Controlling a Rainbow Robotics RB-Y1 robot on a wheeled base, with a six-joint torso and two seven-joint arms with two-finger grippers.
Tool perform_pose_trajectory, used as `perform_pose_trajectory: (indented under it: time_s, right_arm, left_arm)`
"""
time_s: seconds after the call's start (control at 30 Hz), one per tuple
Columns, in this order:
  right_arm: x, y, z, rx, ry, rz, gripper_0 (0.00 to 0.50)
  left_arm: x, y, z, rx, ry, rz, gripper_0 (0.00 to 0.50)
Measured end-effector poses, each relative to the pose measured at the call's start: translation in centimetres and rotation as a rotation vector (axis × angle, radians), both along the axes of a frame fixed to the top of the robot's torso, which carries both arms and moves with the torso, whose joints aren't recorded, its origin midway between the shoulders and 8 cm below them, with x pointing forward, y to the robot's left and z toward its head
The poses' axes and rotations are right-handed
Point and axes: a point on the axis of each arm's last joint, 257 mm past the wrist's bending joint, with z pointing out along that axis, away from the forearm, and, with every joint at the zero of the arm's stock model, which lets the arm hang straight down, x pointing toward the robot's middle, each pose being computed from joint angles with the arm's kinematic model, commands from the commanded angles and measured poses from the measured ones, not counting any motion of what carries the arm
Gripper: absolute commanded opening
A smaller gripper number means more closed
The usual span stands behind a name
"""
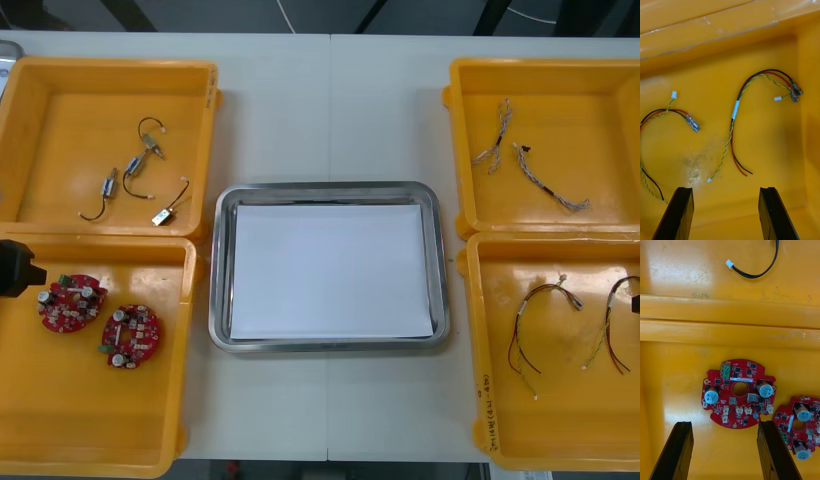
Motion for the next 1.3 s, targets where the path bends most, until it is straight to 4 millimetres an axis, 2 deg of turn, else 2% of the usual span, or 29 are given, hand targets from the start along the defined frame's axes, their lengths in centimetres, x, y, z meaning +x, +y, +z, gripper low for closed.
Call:
perform_pose_trajectory:
  time_s: [0.43, 0.83, 1.3]
  right_arm:
    - [3.7, -2.2, -1.1, 0.028, -0.105, -0.073, 0.5]
    - [4.8, -1.8, -3.6, 0.027, -0.099, -0.065, 0.5]
    - [5.7, -2.9, -5.7, 0.017, -0.106, -0.093, 0.5]
  left_arm:
    - [1.6, 0.2, -2.5, -0.02, -0.011, 0.017, 0.5]
    - [1.9, 0.9, -4.7, -0.017, 0.007, 0.039, 0.5]
    - [2.0, 1.2, -6.5, -0.006, 0.001, 0.045, 0.5]
